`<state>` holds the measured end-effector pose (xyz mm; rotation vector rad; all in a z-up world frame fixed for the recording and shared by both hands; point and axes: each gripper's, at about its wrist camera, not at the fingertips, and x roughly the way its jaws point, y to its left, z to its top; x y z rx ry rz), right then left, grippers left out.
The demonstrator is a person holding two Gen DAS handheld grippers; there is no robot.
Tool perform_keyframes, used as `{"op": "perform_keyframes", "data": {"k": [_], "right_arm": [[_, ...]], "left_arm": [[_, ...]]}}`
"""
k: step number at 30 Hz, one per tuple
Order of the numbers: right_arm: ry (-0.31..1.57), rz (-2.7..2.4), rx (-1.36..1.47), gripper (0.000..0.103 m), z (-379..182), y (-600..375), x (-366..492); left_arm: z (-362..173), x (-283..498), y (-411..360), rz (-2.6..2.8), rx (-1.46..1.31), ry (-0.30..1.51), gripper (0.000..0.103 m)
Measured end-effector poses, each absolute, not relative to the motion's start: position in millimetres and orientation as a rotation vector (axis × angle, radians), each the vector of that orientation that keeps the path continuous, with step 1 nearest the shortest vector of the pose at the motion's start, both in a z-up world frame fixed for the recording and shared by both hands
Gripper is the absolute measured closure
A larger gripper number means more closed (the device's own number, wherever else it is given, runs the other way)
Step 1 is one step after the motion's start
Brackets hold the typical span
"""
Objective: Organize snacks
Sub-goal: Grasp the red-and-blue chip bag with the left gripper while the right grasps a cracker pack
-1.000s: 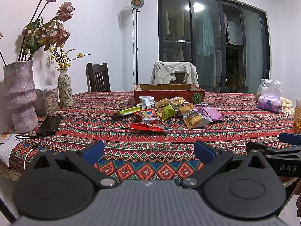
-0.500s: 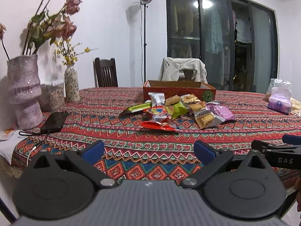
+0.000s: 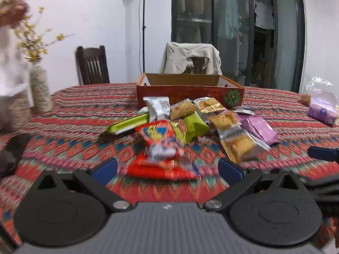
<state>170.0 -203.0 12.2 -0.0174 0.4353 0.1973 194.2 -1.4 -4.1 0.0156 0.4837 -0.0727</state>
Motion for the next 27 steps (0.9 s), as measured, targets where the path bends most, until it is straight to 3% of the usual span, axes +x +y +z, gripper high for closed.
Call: {"op": "perform_keyframes", "data": {"k": [2,5,11,12,13,15,16,17,18,27], "right_arm": [[0.451,0.227,-0.027,0.002,16,-202,191],[0.477,0.238,-0.051,0.016,19,-199,223],[0.566,0.29,-0.206,0.016,10,-185,276],[0.575,0.298,-0.208,0.016,9,-184,282],[0.584,0.311,-0.207,0.016,8,-183,287],[0.603,0.338,-0.21,0.019,6,-178,296],[0.617,0.352,-0.22,0.028,4,-174,299],[0.621,0.358,-0.23,0.04,1,-170,300],[0.62,0.36,-0.236,0.042,-1,-168,301],[0.58,0.364,-0.213,0.054,-2,-177,266]], "left_arm": [[-8,225,0,-0.083,0.007,0.521,0.0],[-15,261,3,-0.08,-0.009,0.578,0.0],[-34,295,7,-0.09,-0.056,0.663,0.001],[-36,298,8,-0.088,-0.061,0.669,0.007],[-37,299,8,-0.086,-0.067,0.674,0.025],[-39,299,8,-0.069,-0.057,0.665,0.038],[-38,299,6,-0.066,-0.051,0.663,0.041],[-37,296,7,-0.074,-0.057,0.658,0.043],[-36,293,7,-0.075,-0.065,0.657,0.043],[-16,227,-1,-0.064,-0.06,0.59,0.044]]}}
